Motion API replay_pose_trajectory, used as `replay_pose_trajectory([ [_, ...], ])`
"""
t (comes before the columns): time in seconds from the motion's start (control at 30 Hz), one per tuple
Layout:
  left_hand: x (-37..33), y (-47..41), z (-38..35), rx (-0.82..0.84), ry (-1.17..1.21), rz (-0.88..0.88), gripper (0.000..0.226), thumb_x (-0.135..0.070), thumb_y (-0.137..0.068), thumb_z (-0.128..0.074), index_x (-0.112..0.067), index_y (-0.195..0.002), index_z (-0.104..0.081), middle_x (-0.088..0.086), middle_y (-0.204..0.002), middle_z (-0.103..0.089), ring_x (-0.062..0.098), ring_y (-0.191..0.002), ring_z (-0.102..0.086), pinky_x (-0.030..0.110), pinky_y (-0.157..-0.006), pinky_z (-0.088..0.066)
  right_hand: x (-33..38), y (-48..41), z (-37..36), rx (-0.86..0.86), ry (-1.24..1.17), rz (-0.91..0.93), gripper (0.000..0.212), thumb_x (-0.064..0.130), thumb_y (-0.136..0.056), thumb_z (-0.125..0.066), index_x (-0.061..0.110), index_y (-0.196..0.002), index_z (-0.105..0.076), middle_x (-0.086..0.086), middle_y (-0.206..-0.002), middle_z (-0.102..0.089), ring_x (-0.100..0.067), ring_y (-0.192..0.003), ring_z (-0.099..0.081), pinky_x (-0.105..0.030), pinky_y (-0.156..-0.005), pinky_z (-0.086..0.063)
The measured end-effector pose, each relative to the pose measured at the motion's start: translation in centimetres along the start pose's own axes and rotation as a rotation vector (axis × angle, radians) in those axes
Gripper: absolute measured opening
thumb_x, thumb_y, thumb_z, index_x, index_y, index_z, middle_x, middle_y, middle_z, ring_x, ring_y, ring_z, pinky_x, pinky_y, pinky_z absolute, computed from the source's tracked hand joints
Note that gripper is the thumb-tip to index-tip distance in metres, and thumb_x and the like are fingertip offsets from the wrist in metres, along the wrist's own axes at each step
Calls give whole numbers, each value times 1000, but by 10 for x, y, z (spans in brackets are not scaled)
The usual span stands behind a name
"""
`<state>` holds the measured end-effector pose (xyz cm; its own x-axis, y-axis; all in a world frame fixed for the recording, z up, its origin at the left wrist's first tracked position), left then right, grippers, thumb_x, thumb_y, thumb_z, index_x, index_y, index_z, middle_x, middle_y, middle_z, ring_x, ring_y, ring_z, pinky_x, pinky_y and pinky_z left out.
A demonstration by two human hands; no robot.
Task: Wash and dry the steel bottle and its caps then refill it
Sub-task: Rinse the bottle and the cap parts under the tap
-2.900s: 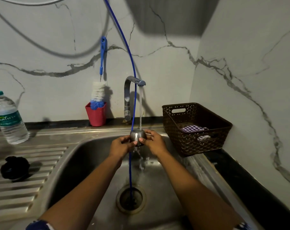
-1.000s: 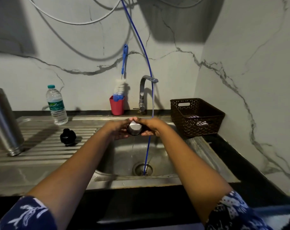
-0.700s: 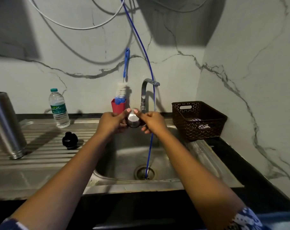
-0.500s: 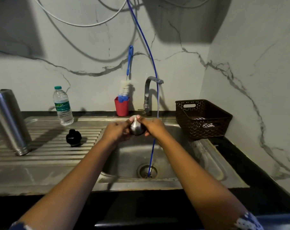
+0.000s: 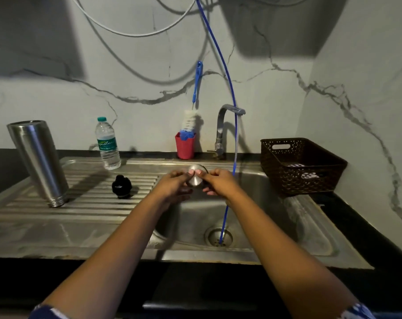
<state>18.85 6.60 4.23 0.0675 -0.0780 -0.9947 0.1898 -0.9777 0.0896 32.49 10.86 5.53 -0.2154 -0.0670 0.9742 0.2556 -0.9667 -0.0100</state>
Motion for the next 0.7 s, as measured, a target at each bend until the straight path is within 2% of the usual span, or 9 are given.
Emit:
replay_pose_trajectory([
  [0.03, -7, 6, 3, 20, 35, -1, 26, -38, -91, -59, -18, -107, -58, 10, -95, -64, 23, -78, -62, 29, -59, -53, 10, 2, -7, 39, -57, 56, 22, 29, -80, -73, 15, -89, -60, -7, -89, -67, -16, -74, -64, -25, -66, -52],
  [0.1, -18, 17, 17, 36, 104, -11, 27, -41, -92, -57, -22, -110, -54, 7, -96, -66, 22, -78, -66, 29, -65, -55, 27, 7, -21, 109, -89, 188, 37, 12, -76, -77, 11, -108, -59, -9, -105, -65, -19, -94, -63, -26, -77, -54],
  [0.23, -38, 42, 76, -60, 142, -126, 35, -29, -81, -69, -17, -110, -54, 6, -88, -65, 17, -69, -66, 29, -62, -56, 56, 21, -75, 323, -184, 332, 58, -10, -74, -70, 9, -124, -49, 0, -115, -59, -13, -97, -62, -21, -82, -53],
  [0.33, -39, 64, 145, -300, 162, -218, 43, -15, -72, -76, -17, -109, -53, 5, -92, -64, 15, -73, -63, 26, -57, -54, 59, 20, -118, 395, -94, 342, 66, -8, -74, -71, 6, -133, -46, -4, -119, -56, -16, -102, -58, -33, -95, -50],
  [0.43, -25, 88, 214, -506, 105, -252, 43, 2, -74, -75, -20, -100, -49, 3, -94, -61, 15, -78, -61, 22, -56, -54, 50, 1, -149, 290, -3, 296, 52, -2, -75, -74, 3, -122, -54, -7, -103, -58, -16, -89, -57, -29, -88, -50],
  [0.5, -10, 98, 252, -578, 32, -247, 57, 9, -70, -76, -15, -113, -48, 10, -107, -60, 24, -89, -62, 29, -65, -56, 38, -14, -168, 248, 77, 246, 45, 3, -75, -76, 6, -116, -58, -6, -98, -58, -18, -92, -57, -29, -86, -50],
  [0.6, 8, 109, 285, -629, -25, -197, 79, 19, -66, -73, -5, -134, -40, 16, -120, -55, 29, -98, -59, 29, -65, -56, 28, -28, -189, 222, 252, 223, 52, 11, -76, -77, 10, -123, -54, -4, -108, -57, -16, -98, -55, -18, -66, -46],
  [0.67, 16, 115, 297, -654, -71, -167, 72, 17, -67, -73, -5, -130, -46, 15, -115, -58, 22, -87, -60, 22, -58, -52, 30, -32, -198, 201, 331, 238, 59, 14, -78, -76, 10, -129, -49, -7, -121, -57, -18, -107, -55, -17, -71, -43],
  [0.7, 20, 116, 301, -651, -97, -155, 69, 14, -66, -76, -7, -126, -51, 15, -113, -60, 21, -86, -60, 23, -63, -52, 31, -34, -202, 194, 356, 242, 62, 15, -78, -76, 11, -132, -47, -8, -127, -56, -20, -113, -54, -18, -79, -42],
])
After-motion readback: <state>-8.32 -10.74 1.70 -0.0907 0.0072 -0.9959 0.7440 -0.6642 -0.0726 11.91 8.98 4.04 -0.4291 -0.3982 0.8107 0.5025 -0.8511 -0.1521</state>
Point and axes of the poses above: each hand's wrist, its own y-axis away from the middle knuckle, its own z-axis out of the back of the hand, x = y × z, the point moved 9 cm from there along -y, towards the middle knuckle
